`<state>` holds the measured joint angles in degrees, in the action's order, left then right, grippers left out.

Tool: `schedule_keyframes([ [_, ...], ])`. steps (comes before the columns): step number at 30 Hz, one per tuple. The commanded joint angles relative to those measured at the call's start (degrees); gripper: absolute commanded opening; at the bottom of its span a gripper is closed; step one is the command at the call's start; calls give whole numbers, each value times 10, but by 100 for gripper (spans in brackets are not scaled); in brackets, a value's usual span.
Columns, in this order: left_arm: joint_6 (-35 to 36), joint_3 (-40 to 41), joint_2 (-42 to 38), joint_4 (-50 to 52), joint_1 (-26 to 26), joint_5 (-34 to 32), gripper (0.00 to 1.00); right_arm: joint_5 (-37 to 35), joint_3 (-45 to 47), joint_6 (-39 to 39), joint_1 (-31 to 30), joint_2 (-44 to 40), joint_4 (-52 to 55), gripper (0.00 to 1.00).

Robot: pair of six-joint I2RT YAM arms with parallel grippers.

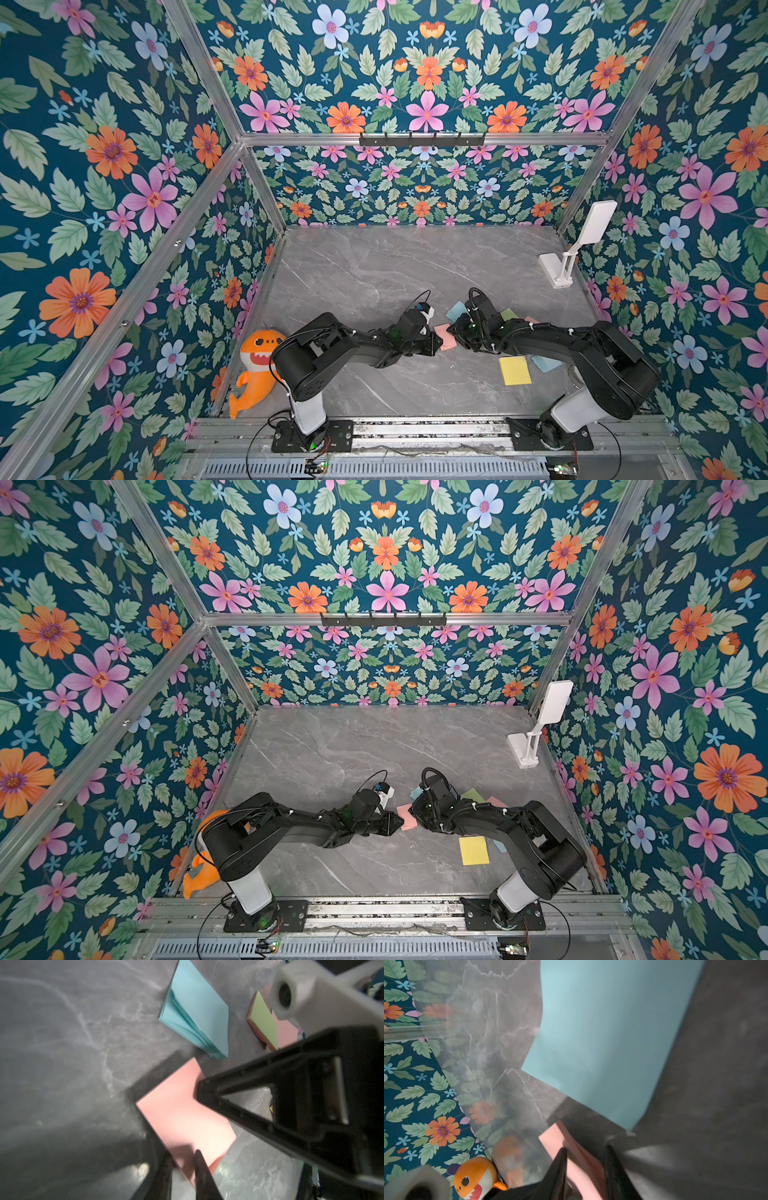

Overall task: Tear off pages from different memo pads
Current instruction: Adjust the memo pad at the center of the board, then pick up the memo pad from the center of the board.

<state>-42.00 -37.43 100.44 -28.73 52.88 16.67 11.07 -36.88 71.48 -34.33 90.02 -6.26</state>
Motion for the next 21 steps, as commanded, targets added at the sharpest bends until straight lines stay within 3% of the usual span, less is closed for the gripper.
schedule_keyframes([
  [1,-19,18,-28,-30,2,23,19,39,-12,-35,-2,10,47,33],
  [6,1,15,-72,33,-7,-7,20,64,26,-58,1,-38,92,51],
  [10,0,-3,-67,46,-11,-22,21,73,26,-118,7,-70,160,57],
  [15,-11,-7,-38,58,-12,-39,22,136,36,-165,37,-68,168,56],
  [21,-38,10,-21,6,-1,-21,22,175,58,-137,37,-40,73,46],
])
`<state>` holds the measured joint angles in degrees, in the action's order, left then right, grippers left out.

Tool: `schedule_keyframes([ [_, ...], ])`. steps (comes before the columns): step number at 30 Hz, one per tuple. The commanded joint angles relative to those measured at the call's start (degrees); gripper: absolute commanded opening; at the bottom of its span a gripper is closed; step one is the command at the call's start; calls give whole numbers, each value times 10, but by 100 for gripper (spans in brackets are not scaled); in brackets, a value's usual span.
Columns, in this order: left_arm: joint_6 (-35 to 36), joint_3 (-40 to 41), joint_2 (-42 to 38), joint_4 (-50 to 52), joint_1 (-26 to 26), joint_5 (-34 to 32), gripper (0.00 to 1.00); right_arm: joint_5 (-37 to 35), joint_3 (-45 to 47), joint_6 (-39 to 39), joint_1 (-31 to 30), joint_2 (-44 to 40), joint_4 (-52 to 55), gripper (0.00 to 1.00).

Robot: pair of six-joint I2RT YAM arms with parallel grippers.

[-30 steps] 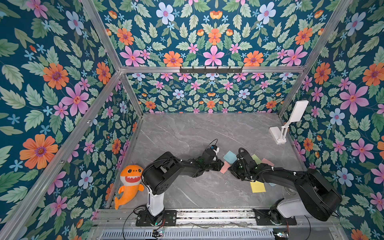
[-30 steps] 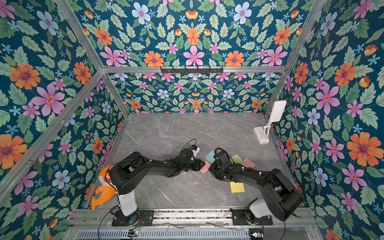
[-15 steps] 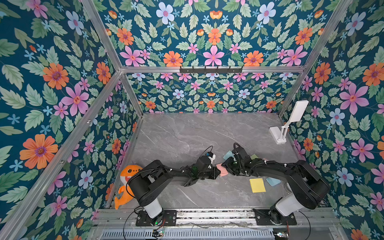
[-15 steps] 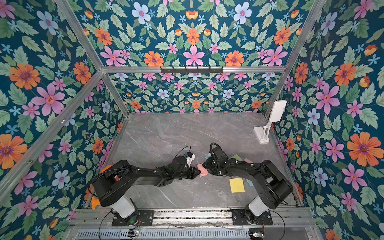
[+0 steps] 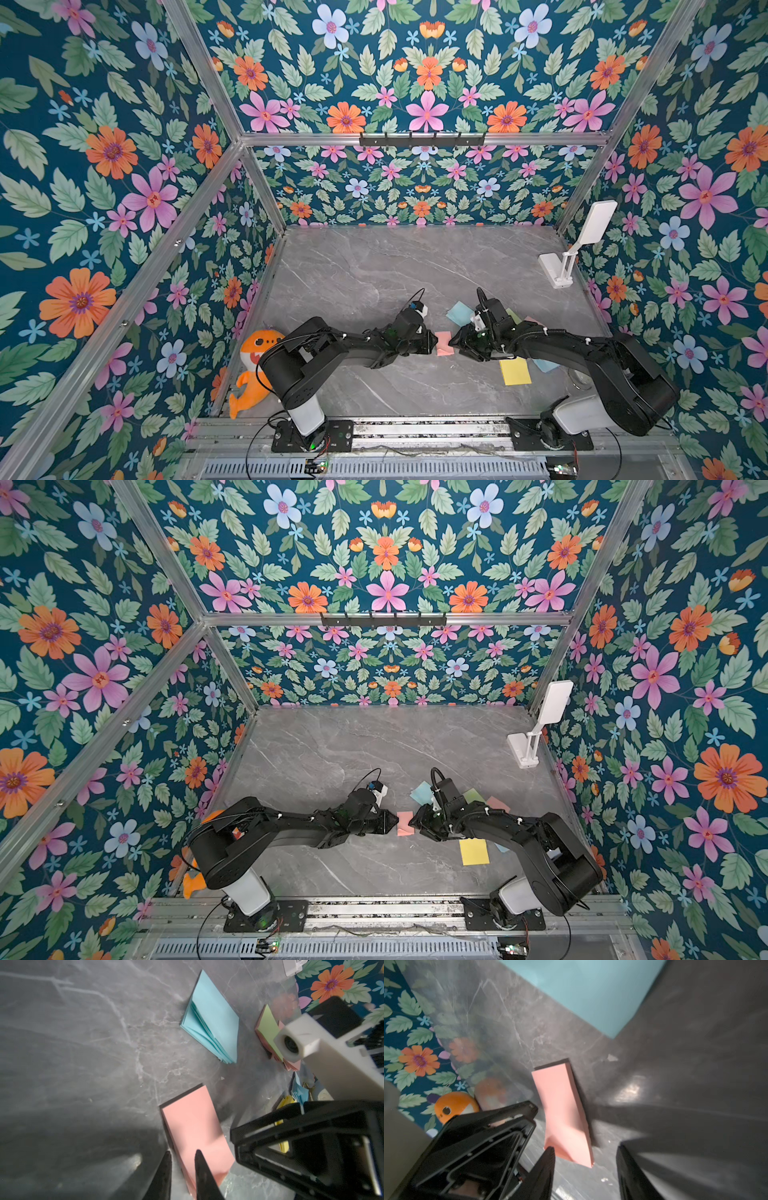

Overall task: Tear off pages from different memo pads
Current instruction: Pick up the memo pad from the center of the board.

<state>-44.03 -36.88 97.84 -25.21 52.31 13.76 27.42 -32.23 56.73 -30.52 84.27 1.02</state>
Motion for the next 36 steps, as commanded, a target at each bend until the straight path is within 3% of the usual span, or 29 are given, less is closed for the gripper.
schedule_keyframes([
  [1,-22,8,7,-35,6,9,22,14,14,13,-1,28,-12,44],
  [12,-36,23,27,-69,8,19,11,41,36,31,0,40,-94,27],
  [22,-42,51,-30,-69,-10,14,12,42,40,17,0,1,-79,13],
  [26,-67,85,-80,-130,-52,55,25,62,37,3,-1,-25,-78,8],
  [31,-147,154,-92,-314,-122,143,51,112,22,-5,-5,-56,-91,7],
  [33,-156,161,-90,-347,-134,167,61,134,13,-4,-10,-67,-103,7],
  [36,-162,160,-88,-369,-133,183,67,168,-6,5,-24,-74,-128,7],
])
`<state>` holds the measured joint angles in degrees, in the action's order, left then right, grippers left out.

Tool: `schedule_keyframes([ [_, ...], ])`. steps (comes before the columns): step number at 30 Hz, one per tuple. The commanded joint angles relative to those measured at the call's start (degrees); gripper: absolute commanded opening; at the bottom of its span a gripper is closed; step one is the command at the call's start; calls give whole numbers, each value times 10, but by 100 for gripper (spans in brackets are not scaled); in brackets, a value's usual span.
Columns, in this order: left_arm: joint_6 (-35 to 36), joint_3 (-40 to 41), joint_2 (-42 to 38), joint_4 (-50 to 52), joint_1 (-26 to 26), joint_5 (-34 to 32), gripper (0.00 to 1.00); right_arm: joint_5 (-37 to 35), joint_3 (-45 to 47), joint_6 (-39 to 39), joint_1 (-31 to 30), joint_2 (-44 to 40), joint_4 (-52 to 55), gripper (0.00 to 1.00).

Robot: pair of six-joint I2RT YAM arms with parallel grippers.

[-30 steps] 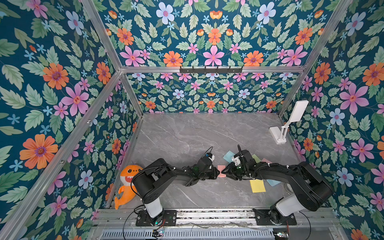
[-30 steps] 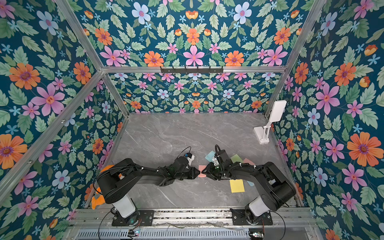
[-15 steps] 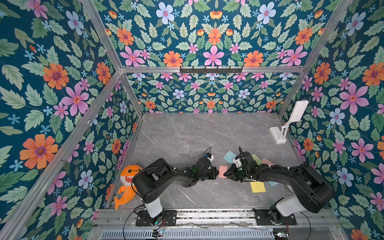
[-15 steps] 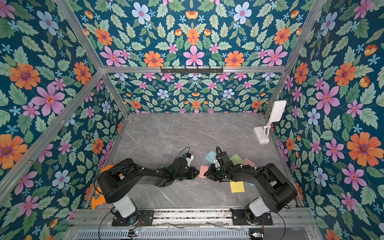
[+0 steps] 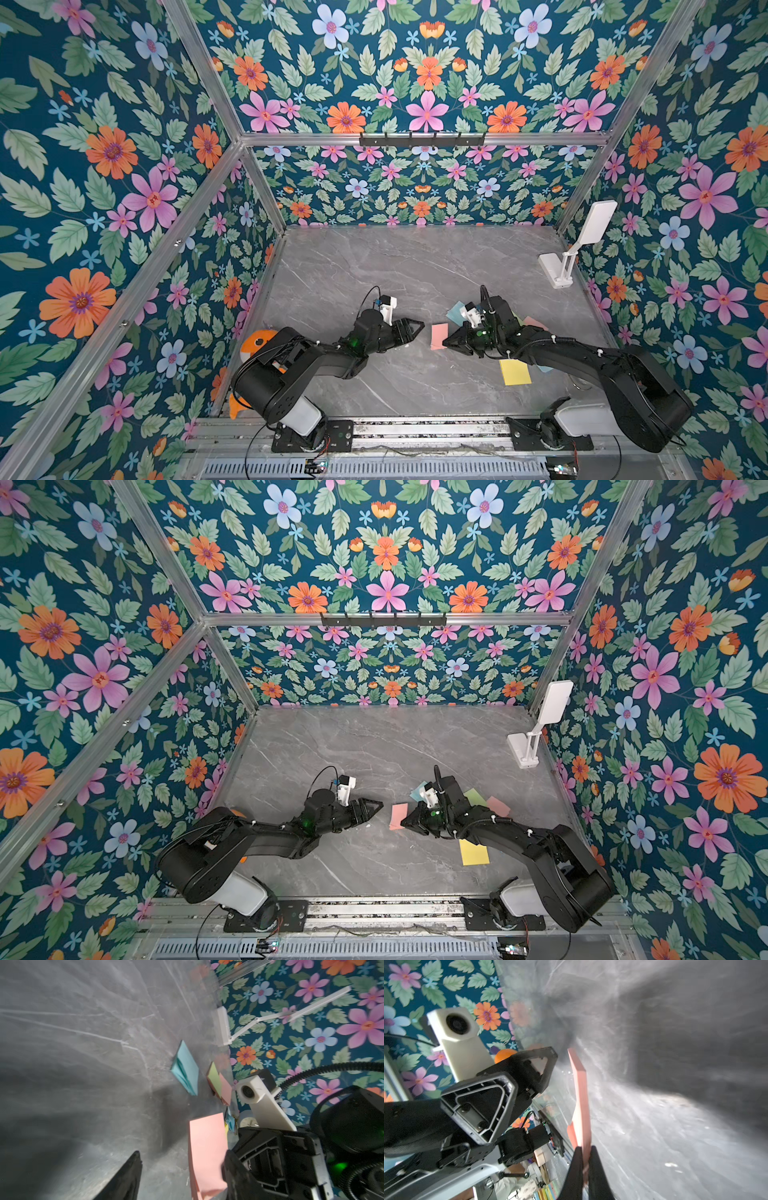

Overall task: Tear off pages from different memo pads
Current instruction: Pick up the memo pad from the center of the board.

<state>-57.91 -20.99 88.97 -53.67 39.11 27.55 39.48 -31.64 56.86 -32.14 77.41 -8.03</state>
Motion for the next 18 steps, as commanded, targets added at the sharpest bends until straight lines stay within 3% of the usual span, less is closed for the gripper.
schedule_keyframes([
  [1,-27,2,3,-96,-2,49,68,59,-18,10,-14,-4,-50,7],
  [4,-27,-3,3,-98,-2,55,65,83,-28,32,-21,2,-86,7],
  [9,-28,3,-5,-104,-11,63,47,101,-35,43,-22,11,-106,6],
  [18,-16,3,-39,-74,-27,75,31,115,-40,50,-29,17,-120,6],
])
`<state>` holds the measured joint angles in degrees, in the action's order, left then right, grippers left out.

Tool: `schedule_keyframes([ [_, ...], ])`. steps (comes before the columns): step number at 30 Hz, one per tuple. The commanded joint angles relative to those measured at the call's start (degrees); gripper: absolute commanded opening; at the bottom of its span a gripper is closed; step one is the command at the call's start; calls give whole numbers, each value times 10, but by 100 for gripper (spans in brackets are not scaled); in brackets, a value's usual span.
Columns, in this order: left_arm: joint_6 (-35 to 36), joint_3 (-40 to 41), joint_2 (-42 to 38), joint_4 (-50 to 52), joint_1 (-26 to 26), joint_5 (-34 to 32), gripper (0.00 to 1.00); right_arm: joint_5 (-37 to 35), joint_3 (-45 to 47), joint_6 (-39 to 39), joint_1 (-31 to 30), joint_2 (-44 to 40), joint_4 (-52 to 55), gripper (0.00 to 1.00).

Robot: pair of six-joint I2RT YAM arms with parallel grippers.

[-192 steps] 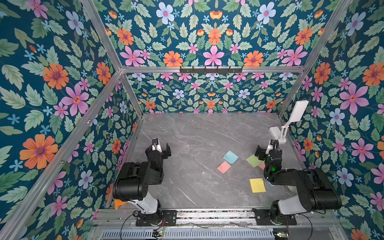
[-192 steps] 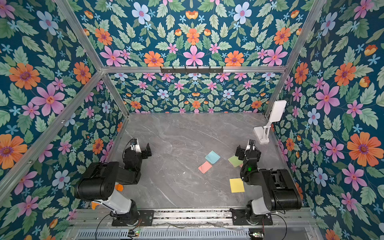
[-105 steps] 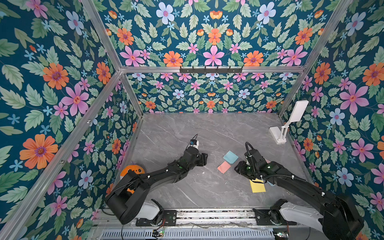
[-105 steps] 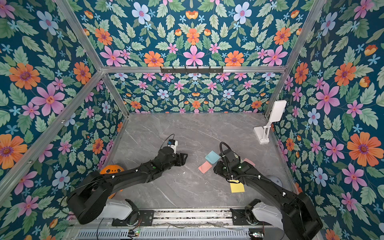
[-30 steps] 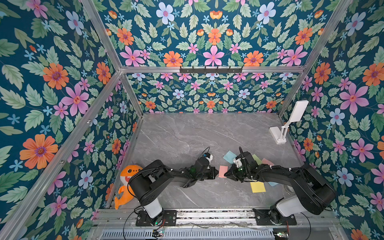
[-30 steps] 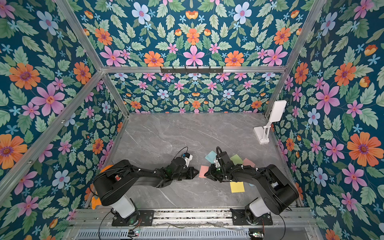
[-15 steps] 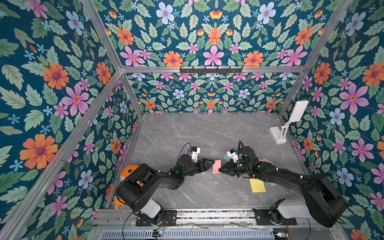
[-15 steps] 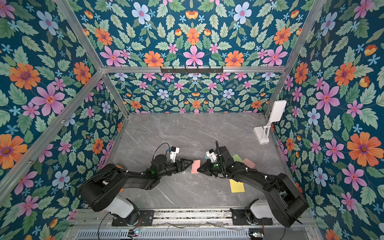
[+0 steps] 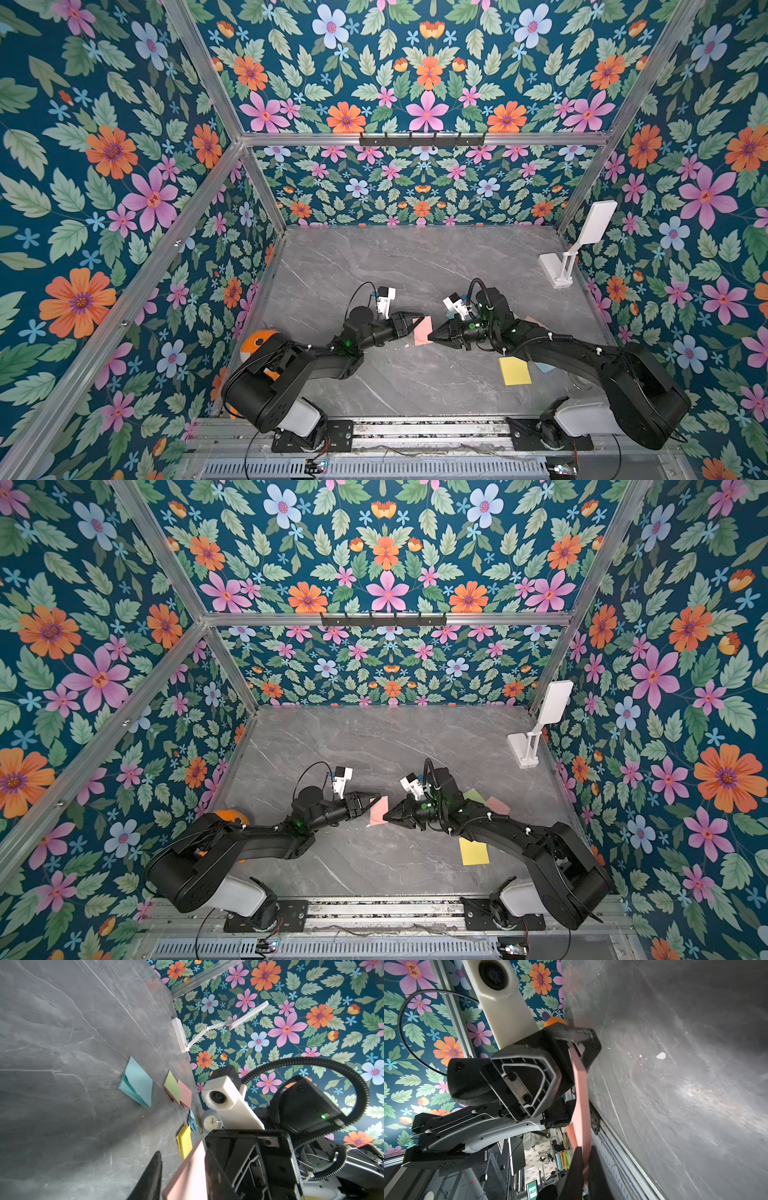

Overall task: Tear off pages from different memo pads
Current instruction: Pick up the memo pad from the center of the board.

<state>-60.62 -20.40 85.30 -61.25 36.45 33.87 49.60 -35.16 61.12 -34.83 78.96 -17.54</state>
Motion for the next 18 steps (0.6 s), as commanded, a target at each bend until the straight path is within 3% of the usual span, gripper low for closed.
schedule_keyframes([
  [1,13,-3,-1,3,-1,11,28,15,-6,8,-4,3,-28,6],
  [8,3,-6,4,4,-6,11,2,16,-4,14,-9,10,-49,12],
  [13,-12,-11,-6,69,-24,2,0,5,1,3,-9,1,-38,33],
  [18,3,-18,-19,156,-41,-7,0,-59,10,-63,-12,-29,52,41],
])
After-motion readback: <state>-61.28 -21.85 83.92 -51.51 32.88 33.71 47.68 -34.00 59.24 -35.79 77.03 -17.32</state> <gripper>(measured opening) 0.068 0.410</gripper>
